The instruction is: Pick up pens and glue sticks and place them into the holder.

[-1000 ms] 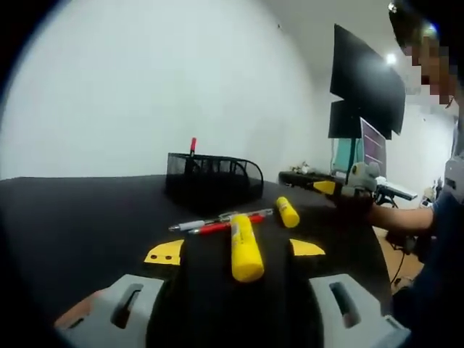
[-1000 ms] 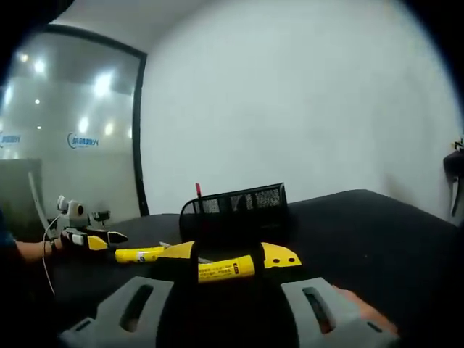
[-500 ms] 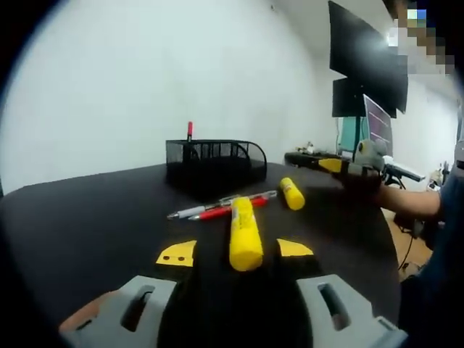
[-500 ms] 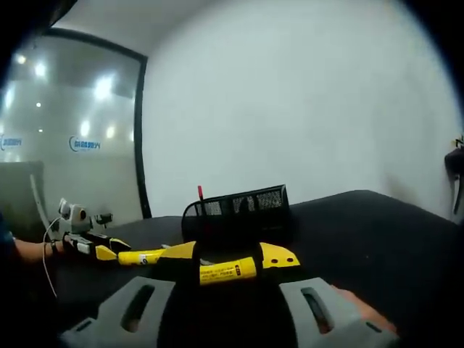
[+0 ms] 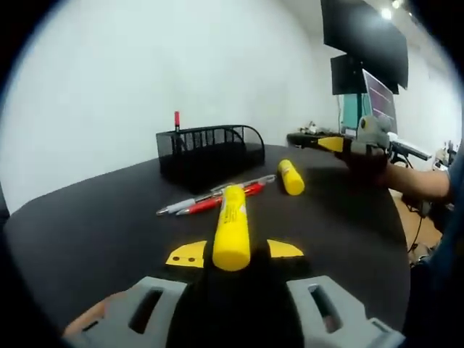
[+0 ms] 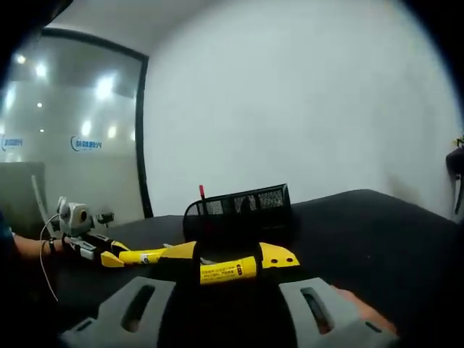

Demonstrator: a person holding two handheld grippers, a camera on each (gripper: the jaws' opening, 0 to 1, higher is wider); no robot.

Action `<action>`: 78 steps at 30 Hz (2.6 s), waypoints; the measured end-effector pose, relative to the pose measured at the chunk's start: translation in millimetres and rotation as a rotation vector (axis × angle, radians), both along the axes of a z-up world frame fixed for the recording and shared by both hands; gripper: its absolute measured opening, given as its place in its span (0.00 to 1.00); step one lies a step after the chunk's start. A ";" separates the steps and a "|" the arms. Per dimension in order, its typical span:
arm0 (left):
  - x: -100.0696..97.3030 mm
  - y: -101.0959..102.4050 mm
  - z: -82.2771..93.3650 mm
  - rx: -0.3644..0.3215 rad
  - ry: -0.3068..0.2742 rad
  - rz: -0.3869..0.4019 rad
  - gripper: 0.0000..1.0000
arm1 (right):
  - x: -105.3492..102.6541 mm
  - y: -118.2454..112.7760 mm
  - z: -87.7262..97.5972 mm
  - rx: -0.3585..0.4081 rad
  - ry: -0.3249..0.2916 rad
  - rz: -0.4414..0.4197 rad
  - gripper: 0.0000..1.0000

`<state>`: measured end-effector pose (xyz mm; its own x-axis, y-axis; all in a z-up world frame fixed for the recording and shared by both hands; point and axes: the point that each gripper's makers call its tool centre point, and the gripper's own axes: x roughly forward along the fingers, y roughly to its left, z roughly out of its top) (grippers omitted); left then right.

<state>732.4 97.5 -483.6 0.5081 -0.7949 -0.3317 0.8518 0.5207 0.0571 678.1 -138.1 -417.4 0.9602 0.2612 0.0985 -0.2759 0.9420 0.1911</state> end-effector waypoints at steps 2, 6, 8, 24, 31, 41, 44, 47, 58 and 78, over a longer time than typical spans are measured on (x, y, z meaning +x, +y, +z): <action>0.2 -0.4 0.2 0.012 -0.016 0.001 0.26 | 0.1 -0.5 0.2 0.003 0.000 0.000 0.28; 1.4 0.2 3.4 0.016 -0.024 0.011 0.19 | 0.4 -0.7 0.3 0.006 0.000 0.003 0.28; 0.5 -0.2 5.5 0.019 -0.022 0.015 0.19 | 0.7 -0.9 0.4 0.007 -0.001 0.003 0.28; -15.6 9.3 63.4 -0.065 -0.055 0.047 0.16 | 0.8 2.4 -1.4 -0.008 0.007 0.017 0.28; -20.7 8.9 93.4 -0.115 -0.073 0.048 0.15 | 0.9 5.5 -4.9 -0.036 0.021 0.022 0.28; -12.1 2.1 97.8 -0.170 -0.038 0.027 0.00 | 1.9 5.6 -6.6 -0.048 0.031 0.024 0.28; -10.7 1.1 78.3 -0.148 -0.039 0.039 0.11 | 3.2 5.6 -7.5 -0.059 0.036 0.026 0.28; -20.3 8.2 63.7 -0.157 -0.013 0.051 0.10 | 3.0 5.7 -7.9 -0.063 0.037 0.027 0.28; -94.7 -2.7 67.3 0.119 -0.149 -0.312 0.35 | 1.9 5.9 -7.0 -0.048 0.033 0.024 0.27; -116.2 -23.8 12.5 0.919 -0.241 -1.019 0.35 | 0.8 5.9 -8.2 -0.046 0.036 0.015 0.27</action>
